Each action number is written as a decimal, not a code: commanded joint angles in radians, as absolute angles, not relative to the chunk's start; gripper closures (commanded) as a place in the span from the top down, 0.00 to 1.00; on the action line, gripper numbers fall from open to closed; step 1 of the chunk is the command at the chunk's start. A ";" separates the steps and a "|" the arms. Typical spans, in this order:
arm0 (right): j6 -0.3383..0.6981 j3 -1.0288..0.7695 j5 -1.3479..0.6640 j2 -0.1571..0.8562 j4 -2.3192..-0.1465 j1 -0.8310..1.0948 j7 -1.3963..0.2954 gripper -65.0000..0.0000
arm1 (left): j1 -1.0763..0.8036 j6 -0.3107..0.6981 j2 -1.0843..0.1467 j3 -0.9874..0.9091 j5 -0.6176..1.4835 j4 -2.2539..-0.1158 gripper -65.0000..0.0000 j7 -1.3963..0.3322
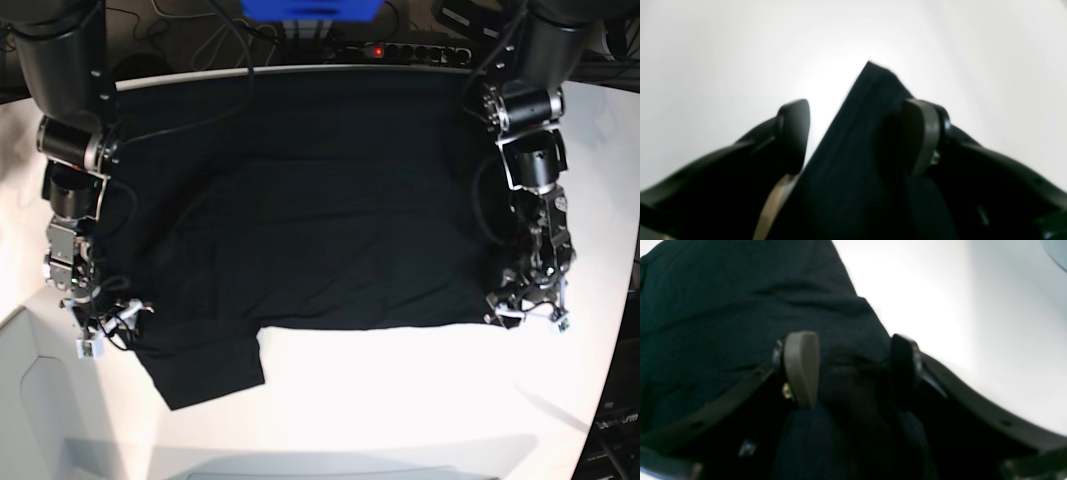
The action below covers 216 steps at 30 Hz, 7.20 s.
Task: Fold the T-shirt properly
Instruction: 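Reach both grippers to the hem corners and pinch them, then lift the hem corners and fold them toward the collar edge, then release the hem and reposition the right gripper at the sleeve, then pinch the hanging sleeve with the right gripper and fold it inward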
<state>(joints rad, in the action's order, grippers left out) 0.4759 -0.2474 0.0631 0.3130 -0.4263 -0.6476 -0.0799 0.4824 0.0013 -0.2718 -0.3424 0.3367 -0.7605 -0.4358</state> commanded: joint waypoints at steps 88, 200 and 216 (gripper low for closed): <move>0.364 -0.257 -0.064 0.318 -1.182 -0.295 -0.234 0.00 | 0.205 0.004 -0.285 -0.361 0.349 -1.328 0.00 -0.587; 0.453 -0.269 -0.199 0.268 -1.369 -0.189 -0.754 0.58 | -0.272 0.004 -0.182 -0.638 0.530 -1.713 0.00 -0.664; 0.452 -0.262 -0.091 0.260 -1.187 -0.229 -0.753 0.52 | -0.271 0.004 -0.183 -0.638 0.530 -1.712 0.00 -0.664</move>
